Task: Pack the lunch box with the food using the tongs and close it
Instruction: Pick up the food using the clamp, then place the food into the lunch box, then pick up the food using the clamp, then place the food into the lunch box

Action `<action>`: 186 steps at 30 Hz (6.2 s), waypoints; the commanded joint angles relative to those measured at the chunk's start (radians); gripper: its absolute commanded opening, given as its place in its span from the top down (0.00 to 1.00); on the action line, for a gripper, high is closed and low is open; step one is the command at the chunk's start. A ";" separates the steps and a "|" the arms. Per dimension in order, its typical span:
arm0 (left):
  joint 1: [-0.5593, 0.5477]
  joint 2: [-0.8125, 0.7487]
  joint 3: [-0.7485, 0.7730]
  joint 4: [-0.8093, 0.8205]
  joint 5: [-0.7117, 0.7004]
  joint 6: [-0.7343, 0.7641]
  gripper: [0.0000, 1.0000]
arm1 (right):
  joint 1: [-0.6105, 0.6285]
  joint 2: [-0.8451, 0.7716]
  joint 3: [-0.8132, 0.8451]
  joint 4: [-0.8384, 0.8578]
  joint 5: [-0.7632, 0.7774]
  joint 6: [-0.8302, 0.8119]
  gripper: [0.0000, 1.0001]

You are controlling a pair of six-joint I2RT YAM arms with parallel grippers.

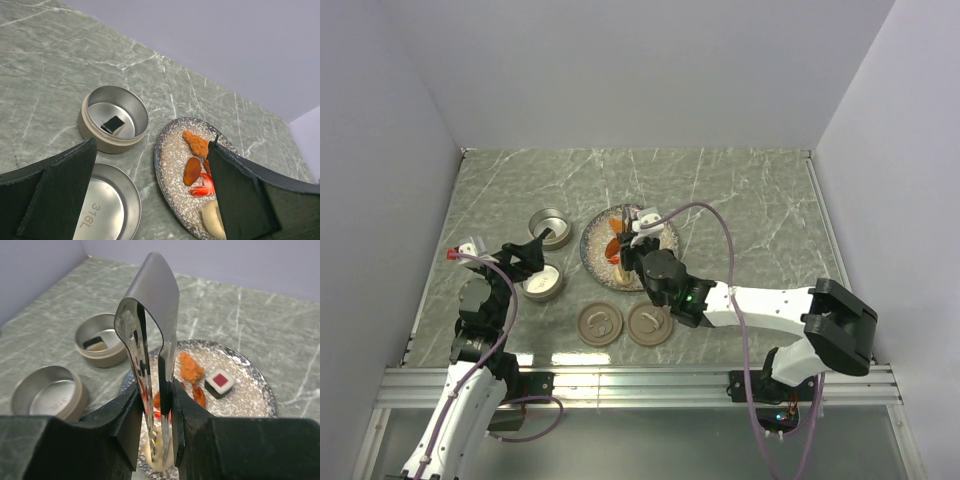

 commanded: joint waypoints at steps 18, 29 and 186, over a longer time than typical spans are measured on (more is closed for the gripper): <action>0.000 -0.144 0.057 -0.163 -0.156 -0.061 0.01 | 0.026 0.188 0.364 0.096 -0.341 0.025 0.79; 0.000 -0.200 0.054 -0.211 -0.167 -0.066 0.00 | 0.026 0.295 0.456 0.137 -0.451 0.081 0.79; 0.000 -0.316 0.029 -0.223 -0.027 -0.041 0.01 | 0.067 0.197 0.292 0.346 -0.244 -0.126 0.50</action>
